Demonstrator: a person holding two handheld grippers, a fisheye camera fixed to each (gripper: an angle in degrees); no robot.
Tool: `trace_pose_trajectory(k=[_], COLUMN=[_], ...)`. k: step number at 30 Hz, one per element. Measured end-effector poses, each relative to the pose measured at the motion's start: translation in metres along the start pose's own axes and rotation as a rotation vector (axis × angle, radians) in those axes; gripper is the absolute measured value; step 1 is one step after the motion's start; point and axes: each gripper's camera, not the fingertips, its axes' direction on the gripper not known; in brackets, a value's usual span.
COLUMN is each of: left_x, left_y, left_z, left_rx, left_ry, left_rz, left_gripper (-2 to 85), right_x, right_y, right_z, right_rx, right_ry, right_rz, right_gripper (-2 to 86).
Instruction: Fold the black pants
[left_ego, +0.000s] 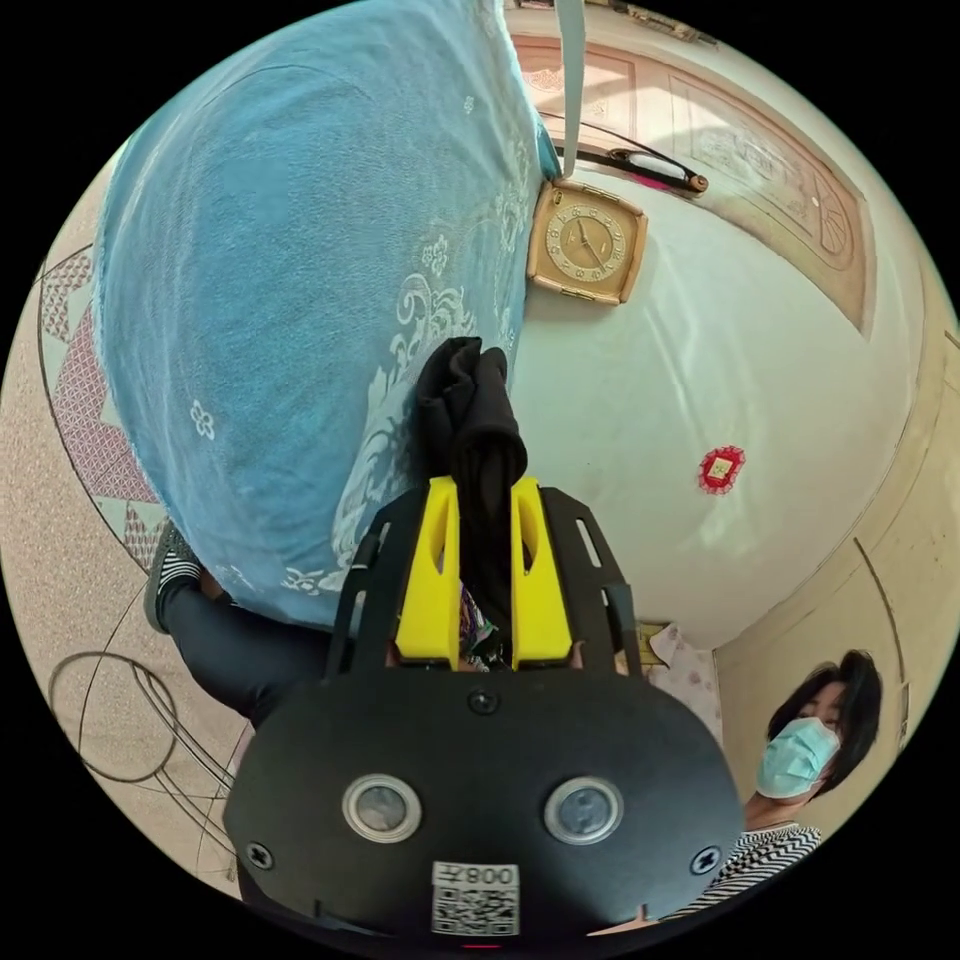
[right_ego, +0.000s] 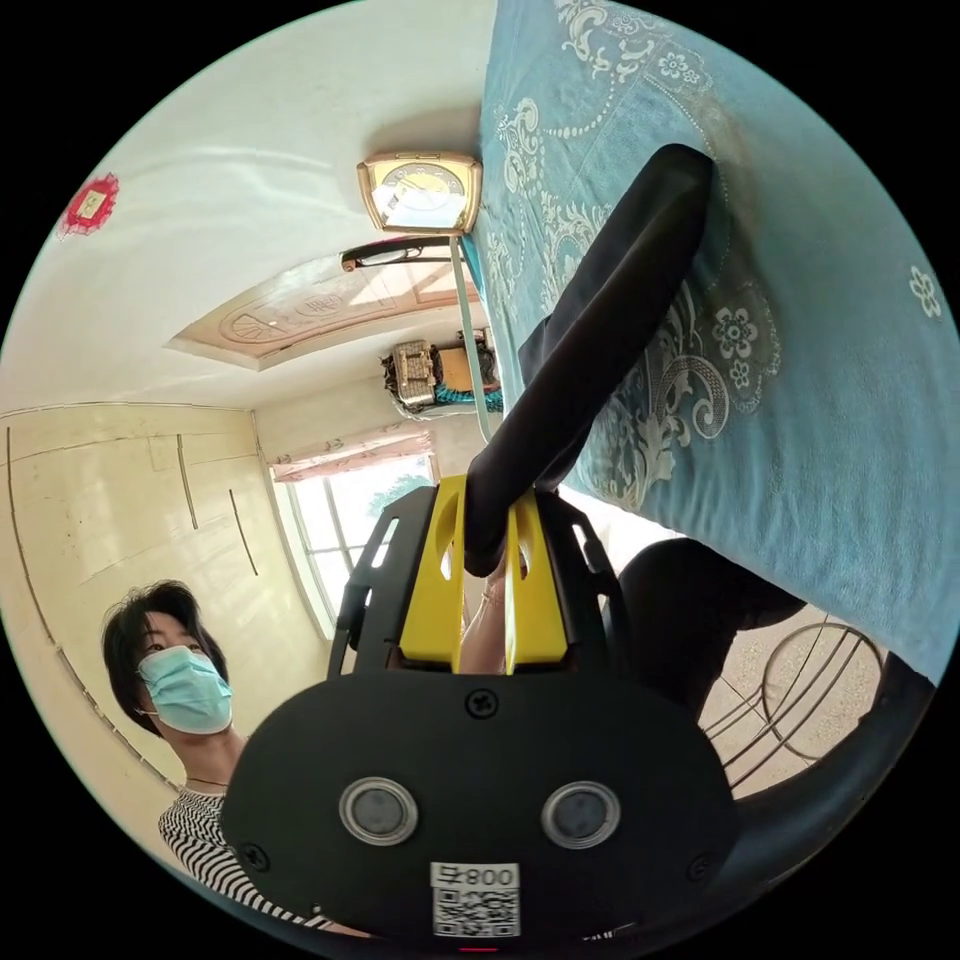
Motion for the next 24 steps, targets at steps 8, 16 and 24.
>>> trace_pose_trajectory(k=[8,16,24], left_x=[0.075,0.127,0.173], left_y=[0.031,0.068,0.099], left_z=[0.039,0.108,0.222], left_rx=[-0.057,-0.188,-0.352], left_ry=[0.035,0.053,0.056], left_rz=[0.084,0.123,0.179], left_gripper=[8.1,8.1,8.0], right_x=[-0.042,-0.068,-0.086], right_y=[0.072,0.173,0.289], right_z=[-0.051,-0.121,-0.212], right_rx=[0.01,0.067,0.192], right_ry=[0.009,-0.013,-0.016], right_rz=[-0.114,-0.186,-0.271], right_gripper=[5.6,5.3,5.1])
